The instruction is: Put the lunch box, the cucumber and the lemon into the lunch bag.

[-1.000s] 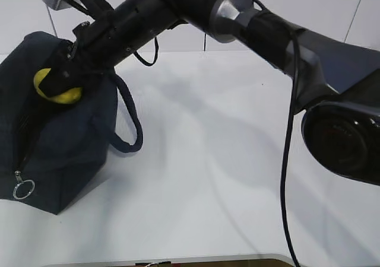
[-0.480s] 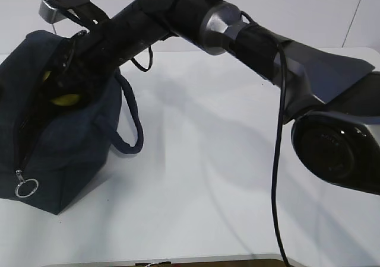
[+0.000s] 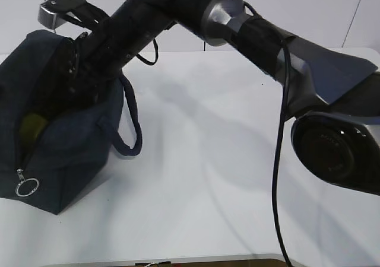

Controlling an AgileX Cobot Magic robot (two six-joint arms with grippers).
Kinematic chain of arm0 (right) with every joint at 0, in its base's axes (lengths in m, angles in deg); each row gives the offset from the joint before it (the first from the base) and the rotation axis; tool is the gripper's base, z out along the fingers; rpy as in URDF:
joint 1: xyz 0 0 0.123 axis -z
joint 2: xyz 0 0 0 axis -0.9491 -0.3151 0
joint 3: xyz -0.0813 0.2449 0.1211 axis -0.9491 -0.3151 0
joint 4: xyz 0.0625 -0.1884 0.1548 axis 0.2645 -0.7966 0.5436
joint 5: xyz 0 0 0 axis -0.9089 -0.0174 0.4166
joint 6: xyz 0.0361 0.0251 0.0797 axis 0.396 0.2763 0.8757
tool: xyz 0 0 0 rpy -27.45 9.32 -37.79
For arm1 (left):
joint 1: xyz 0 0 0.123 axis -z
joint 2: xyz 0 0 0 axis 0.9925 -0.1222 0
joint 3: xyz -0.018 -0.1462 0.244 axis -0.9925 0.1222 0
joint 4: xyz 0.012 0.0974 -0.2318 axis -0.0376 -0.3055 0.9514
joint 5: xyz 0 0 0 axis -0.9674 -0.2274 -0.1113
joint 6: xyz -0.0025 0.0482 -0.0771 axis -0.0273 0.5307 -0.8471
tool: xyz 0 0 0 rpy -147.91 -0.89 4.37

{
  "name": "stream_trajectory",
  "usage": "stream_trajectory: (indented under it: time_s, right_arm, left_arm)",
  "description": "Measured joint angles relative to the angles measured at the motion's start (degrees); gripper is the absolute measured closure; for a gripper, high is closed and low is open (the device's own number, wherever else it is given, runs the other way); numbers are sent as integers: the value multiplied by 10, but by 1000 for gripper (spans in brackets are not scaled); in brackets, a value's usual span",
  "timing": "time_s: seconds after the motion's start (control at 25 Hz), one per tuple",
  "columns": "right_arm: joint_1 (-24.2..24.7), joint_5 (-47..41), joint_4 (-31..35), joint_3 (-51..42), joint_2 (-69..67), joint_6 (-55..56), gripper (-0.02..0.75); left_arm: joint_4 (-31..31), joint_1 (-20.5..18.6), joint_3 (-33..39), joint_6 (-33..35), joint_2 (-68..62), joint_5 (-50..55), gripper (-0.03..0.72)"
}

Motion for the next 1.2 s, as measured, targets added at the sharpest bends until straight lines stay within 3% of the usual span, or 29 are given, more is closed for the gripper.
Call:
stream_trajectory:
  time_s: [0.28, 0.56, 1.04, 1.2]
  right_arm:
    - [0, -24, -21, 91, 0, 44, 267]
    - [0, -29, -140, 170, 0, 239, 267]
    - [0, -32, -276, 179, 0, 307, 267]
    - [2, -33, -279, 179, 0, 359, 267]
  left_arm:
    - [0, 0, 0, 2, 0, 0, 688]
    - [-2, 0, 0, 4, 0, 0, 688]
    - [-3, 0, 0, 4, 0, 0, 688]
    - [-3, 0, 0, 4, 0, 0, 688]
